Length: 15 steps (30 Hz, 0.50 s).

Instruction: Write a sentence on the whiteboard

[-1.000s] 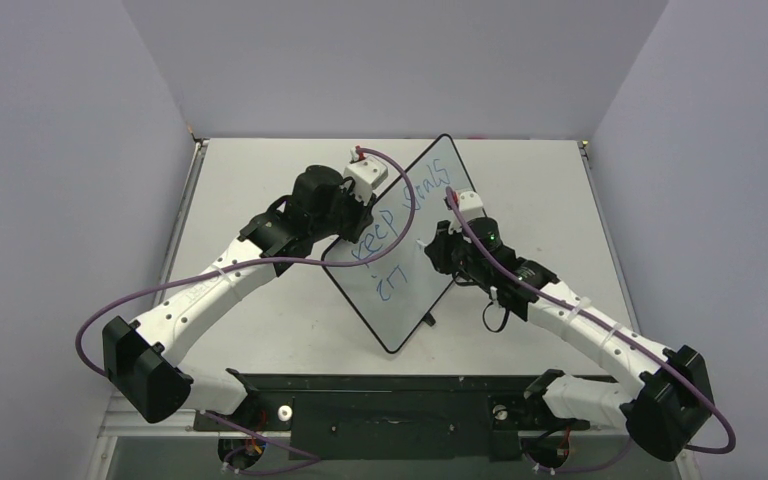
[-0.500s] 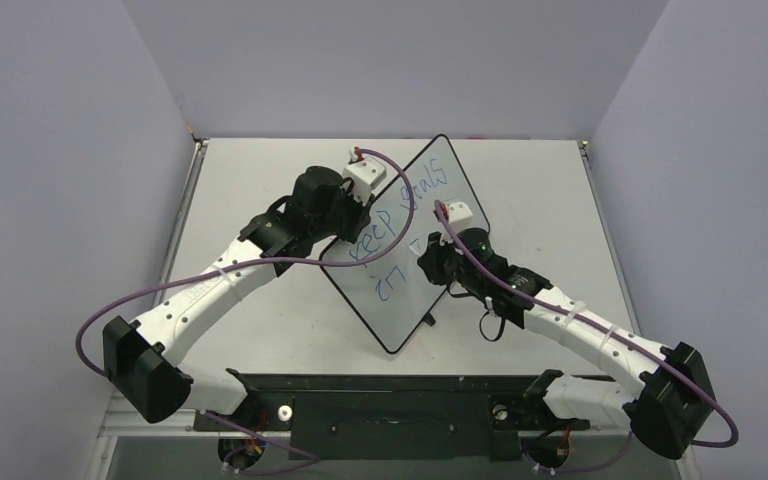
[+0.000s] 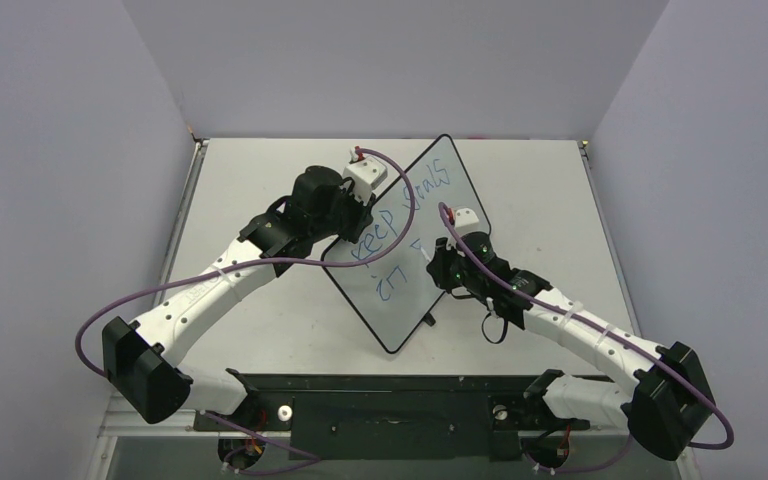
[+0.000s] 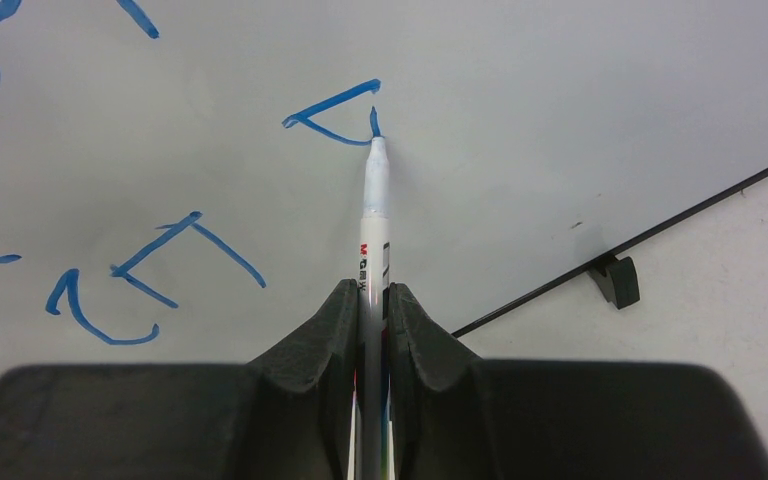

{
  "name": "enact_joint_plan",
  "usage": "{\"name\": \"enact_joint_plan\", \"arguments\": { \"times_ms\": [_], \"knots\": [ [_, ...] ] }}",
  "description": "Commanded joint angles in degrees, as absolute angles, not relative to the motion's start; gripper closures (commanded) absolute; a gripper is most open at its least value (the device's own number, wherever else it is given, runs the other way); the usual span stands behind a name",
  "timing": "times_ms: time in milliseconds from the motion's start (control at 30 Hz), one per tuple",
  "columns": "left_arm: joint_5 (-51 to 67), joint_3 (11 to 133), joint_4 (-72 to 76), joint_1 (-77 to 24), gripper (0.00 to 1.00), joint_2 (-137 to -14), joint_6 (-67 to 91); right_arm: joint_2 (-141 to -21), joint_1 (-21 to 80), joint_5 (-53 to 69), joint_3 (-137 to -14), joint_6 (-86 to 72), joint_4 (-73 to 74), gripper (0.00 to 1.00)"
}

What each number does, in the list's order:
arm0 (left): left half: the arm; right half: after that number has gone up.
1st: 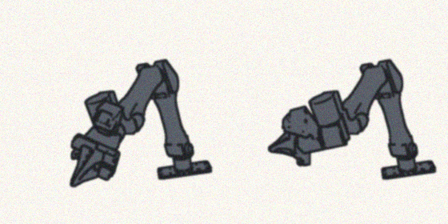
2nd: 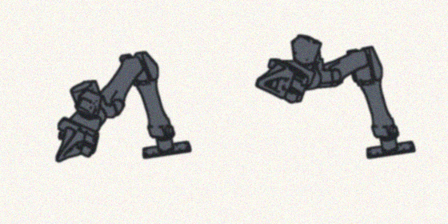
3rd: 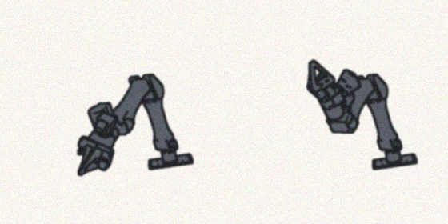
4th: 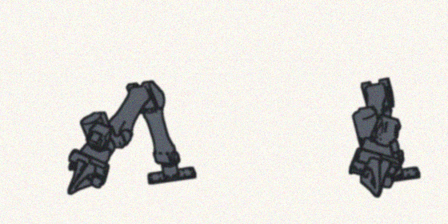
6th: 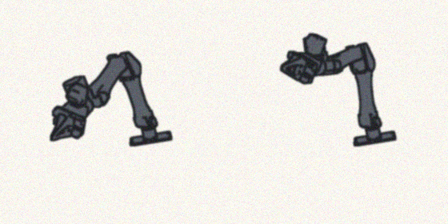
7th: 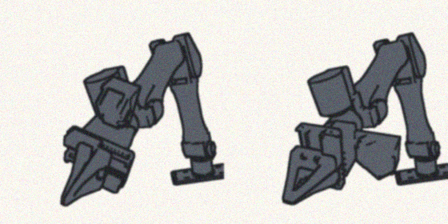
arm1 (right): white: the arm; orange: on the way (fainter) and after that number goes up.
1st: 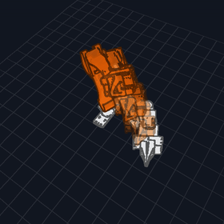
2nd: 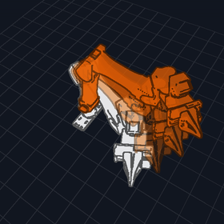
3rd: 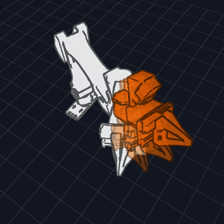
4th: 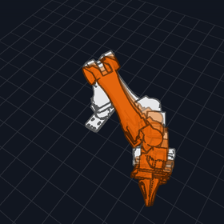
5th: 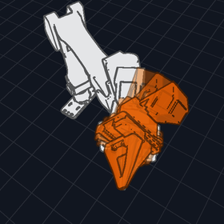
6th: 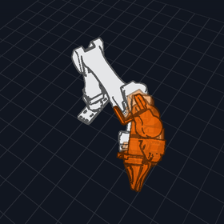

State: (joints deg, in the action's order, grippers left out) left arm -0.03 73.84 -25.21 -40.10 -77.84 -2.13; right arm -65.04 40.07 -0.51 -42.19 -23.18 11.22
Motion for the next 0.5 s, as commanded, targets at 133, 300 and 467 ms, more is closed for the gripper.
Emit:
{"name": "enact_joint_plan", "arguments": {
  "times_ms": [133, 300, 467],
  "knots": [
    [5.3, 72.5, -31.1, -42.5, 1.00, -78.0, -3.9, -63.3, 38.6, 0.3, -43.4, -23.6, 10.2, 1.00],
    [5.3, 72.5, -31.1, -42.5, 1.00, -78.0, -3.9, -64.5, 37.9, 2.9, -44.2, -23.6, 10.2, 1.00],
    [5.1, 72.4, -31.1, -42.5, 1.00, -77.8, -3.9, -65.5, 37.9, 7.7, -44.0, -23.8, 11.4, 1.00]
  ]
}}
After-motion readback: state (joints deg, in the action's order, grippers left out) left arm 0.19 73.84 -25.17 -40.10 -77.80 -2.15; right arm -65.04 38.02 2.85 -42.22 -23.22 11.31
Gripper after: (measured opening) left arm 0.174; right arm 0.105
